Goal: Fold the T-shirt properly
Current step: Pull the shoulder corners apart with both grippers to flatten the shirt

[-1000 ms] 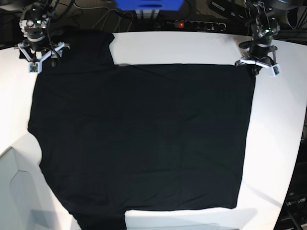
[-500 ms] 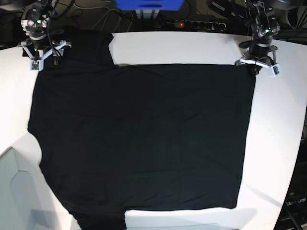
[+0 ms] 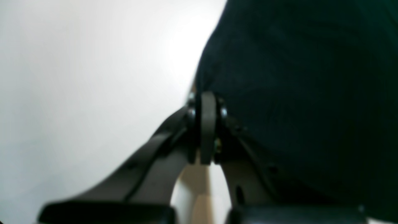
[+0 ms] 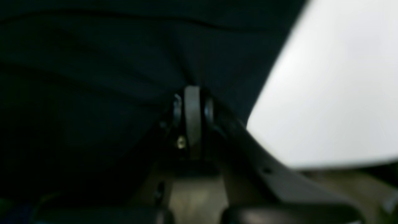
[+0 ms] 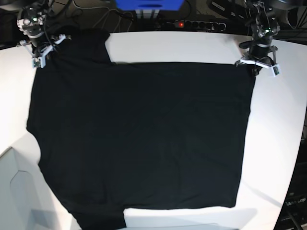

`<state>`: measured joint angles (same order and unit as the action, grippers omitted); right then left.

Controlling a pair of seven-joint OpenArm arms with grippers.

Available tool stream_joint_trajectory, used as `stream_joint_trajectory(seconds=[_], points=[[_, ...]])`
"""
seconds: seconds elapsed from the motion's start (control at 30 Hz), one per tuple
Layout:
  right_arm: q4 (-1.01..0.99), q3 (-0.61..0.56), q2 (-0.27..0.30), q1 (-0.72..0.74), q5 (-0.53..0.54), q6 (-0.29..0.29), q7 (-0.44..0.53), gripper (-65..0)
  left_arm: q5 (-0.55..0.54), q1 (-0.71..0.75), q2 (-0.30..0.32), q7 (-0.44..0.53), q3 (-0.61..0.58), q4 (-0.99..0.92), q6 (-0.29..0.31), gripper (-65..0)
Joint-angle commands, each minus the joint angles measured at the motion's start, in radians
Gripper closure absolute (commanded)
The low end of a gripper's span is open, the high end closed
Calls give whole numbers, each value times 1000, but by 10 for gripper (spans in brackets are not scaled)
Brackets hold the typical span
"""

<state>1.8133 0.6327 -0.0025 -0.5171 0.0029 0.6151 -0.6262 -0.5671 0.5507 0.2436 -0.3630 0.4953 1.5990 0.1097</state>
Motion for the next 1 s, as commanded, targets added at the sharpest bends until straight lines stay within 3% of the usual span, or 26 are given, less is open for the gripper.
stream_joint_trajectory(seconds=[0.0, 0.13, 0.6, 0.97], points=[[36, 8, 8, -5, 3, 15, 16, 0, 0, 4, 12, 23, 9, 19, 3, -2], [81, 14, 9, -7, 3, 83, 15, 0, 0, 4, 12, 23, 9, 19, 3, -2], [93, 43, 5, 18, 3, 83, 15, 0, -11, 24, 7, 23, 108, 22, 3, -2], [110, 37, 3, 81, 4, 83, 13, 0, -11, 45, 6, 23, 104, 123, -3, -2]])
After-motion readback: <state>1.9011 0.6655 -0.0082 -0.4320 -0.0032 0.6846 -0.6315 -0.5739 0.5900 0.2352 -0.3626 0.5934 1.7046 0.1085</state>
